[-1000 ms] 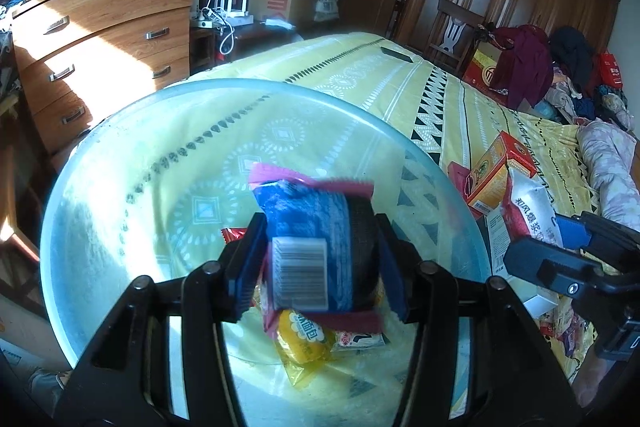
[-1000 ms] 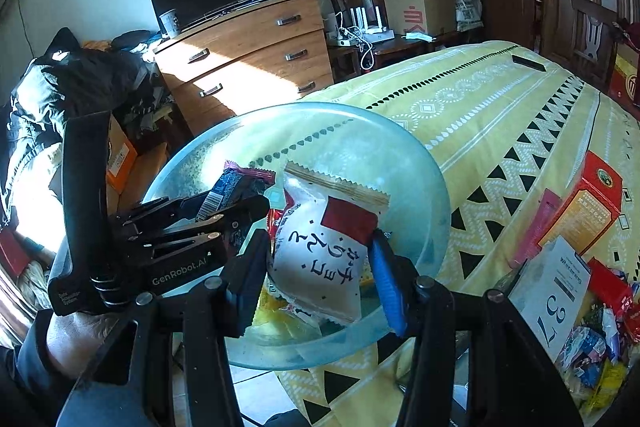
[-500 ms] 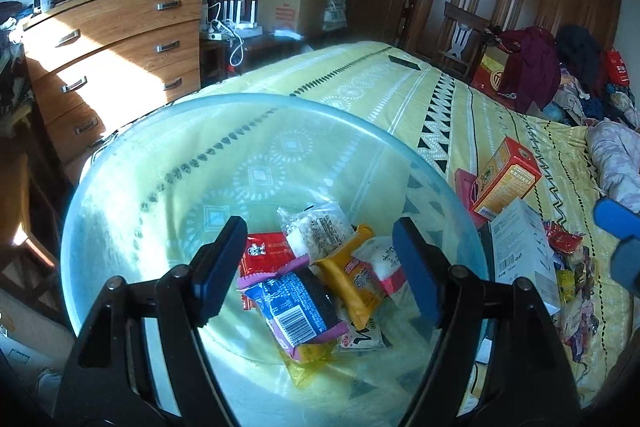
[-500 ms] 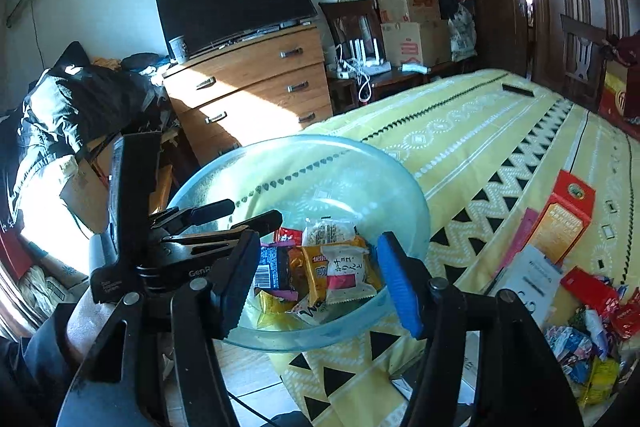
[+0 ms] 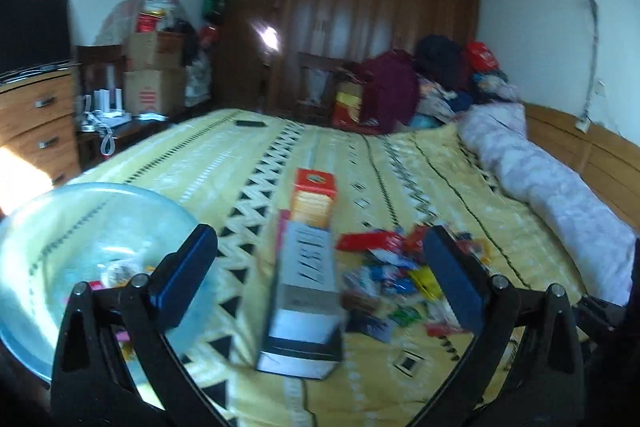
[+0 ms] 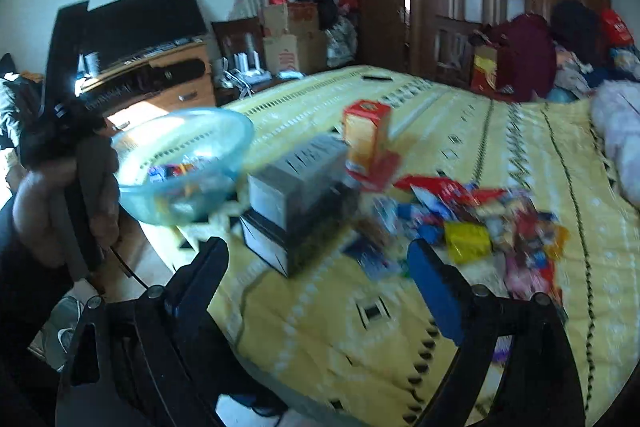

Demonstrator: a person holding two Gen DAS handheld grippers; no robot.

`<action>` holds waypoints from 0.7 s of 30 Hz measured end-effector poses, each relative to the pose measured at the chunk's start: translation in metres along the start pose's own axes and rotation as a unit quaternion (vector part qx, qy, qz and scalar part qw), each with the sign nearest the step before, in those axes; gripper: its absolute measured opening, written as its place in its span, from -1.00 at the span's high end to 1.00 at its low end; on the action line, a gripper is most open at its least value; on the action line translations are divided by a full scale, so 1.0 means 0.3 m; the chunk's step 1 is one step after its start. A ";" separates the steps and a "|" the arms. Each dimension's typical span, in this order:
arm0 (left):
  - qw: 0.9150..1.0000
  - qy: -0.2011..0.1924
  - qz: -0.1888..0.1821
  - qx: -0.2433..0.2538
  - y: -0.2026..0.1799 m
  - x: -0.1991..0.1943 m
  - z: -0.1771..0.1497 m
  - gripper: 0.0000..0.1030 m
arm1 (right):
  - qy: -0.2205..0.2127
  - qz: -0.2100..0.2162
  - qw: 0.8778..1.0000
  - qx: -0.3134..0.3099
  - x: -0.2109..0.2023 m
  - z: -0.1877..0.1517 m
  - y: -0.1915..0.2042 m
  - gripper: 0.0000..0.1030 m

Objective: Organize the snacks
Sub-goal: 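Move both tools back to the snack pile on the bed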

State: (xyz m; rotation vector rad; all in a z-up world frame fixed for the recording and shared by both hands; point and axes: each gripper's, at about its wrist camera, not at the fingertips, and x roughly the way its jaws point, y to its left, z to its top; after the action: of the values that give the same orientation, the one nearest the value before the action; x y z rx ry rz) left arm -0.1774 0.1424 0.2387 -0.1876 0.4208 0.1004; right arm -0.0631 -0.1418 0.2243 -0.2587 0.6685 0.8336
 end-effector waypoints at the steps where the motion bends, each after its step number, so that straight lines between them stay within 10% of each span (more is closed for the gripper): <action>1: 1.000 0.020 -0.015 0.015 -0.045 0.033 -0.017 -1.00 | 0.023 -0.014 1.000 0.011 -0.005 -0.042 -0.042 -0.80; 13: 0.945 0.257 -0.167 0.109 -0.470 0.532 -0.340 -0.96 | 0.079 -0.049 0.984 0.149 -0.060 -0.285 -0.413 -0.77; 21: 0.921 0.345 -0.177 -0.038 -0.540 0.816 -0.443 -0.97 | 0.084 -0.050 0.974 0.204 -0.065 -0.379 -0.567 -0.77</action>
State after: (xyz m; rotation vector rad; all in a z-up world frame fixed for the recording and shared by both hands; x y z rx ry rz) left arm 0.0141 -0.0286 0.0440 -0.3746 1.0800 -0.3187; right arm 0.0052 -0.3173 0.1424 0.0113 0.9611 0.5650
